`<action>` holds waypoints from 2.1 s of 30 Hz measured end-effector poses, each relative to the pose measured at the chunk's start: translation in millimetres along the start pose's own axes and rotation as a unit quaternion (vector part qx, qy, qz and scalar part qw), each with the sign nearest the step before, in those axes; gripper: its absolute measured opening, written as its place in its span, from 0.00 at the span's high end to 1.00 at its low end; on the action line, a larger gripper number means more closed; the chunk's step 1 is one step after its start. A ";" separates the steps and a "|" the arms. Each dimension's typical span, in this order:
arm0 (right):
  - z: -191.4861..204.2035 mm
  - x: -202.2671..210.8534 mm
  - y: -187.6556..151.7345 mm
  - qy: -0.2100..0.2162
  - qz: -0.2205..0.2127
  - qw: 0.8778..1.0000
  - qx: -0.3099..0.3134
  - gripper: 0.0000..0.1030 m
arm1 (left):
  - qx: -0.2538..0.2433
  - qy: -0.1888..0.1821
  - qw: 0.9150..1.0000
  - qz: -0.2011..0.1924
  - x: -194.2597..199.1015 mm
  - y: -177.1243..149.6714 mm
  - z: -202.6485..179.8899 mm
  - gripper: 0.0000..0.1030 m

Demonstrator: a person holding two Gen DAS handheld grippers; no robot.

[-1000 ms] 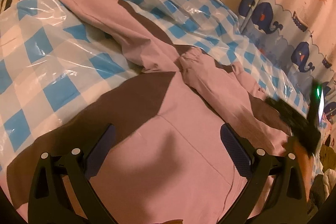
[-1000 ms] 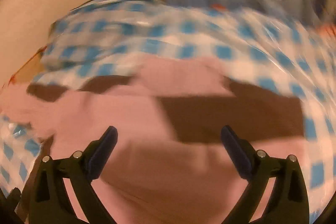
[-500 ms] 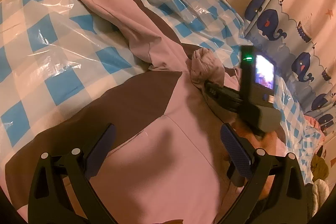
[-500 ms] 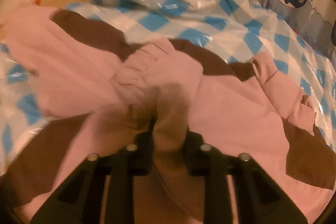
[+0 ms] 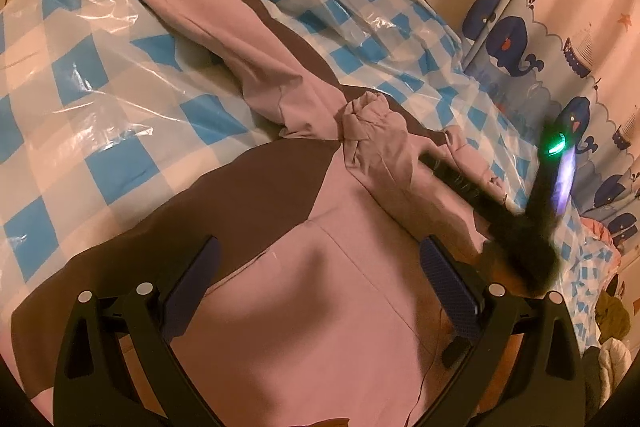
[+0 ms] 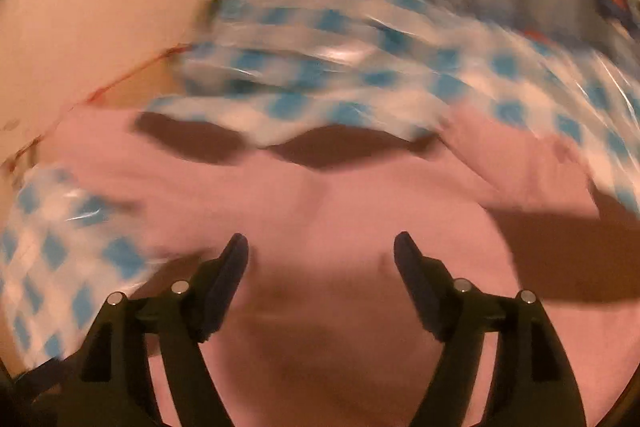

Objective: Fold large clothes
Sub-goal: 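Lay the sleeve on the jacket and open the right gripper, then grasp the other pink sleeve cuff with the left gripper and lift it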

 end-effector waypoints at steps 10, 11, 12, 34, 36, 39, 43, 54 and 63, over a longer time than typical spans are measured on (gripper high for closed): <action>-57.4 86.6 -14.0 -0.001 -0.017 0.999 -0.028 0.13 | -0.061 -0.030 0.998 -0.013 10.2 18.4 -6.5 0.07; -72.5 98.0 -28.5 -0.014 -0.016 0.999 -0.031 0.13 | -0.060 -0.034 0.997 -0.023 16.4 31.0 -0.4 0.07; -96.7 106.0 -45.8 -0.028 -0.015 0.998 -0.045 0.13 | -0.060 -0.038 0.997 -0.032 20.1 42.4 5.1 0.07; -129.4 129.9 -116.9 -0.003 -0.041 0.995 -0.094 0.08 | 0.187 0.013 0.982 -0.027 -59.0 325.3 270.5 0.07; -129.1 130.7 -116.9 -0.003 -0.045 0.995 -0.094 0.08 | 0.191 0.029 0.981 -0.031 -65.4 326.2 273.6 0.07; -126.2 138.3 -114.1 -0.004 -0.071 0.994 -0.087 0.08 | 0.225 0.070 0.970 -0.053 -61.3 325.6 291.9 0.07; -119.5 157.2 -107.9 -0.024 -0.119 0.991 -0.063 0.08 | 0.241 0.065 0.967 -0.047 -66.9 324.5 301.7 0.07; -114.1 169.6 -103.3 -0.057 -0.157 0.985 -0.040 0.08 | 0.122 0.088 0.988 -0.035 -88.6 327.8 253.8 0.60; -135.0 158.9 -107.9 -0.057 -0.129 0.986 -0.089 0.08 | 0.074 0.043 0.995 -0.060 -64.5 336.1 225.4 0.82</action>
Point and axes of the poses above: each gripper's, at about its wrist camera, not at the fingertips, and x roughly against the way its jaws point, z to its left, y to its top, the point moved 6 cm from there along -x, roughly the way its jaws point, and after that the axes turned 6 degrees about -z, right-handed, at the moved point
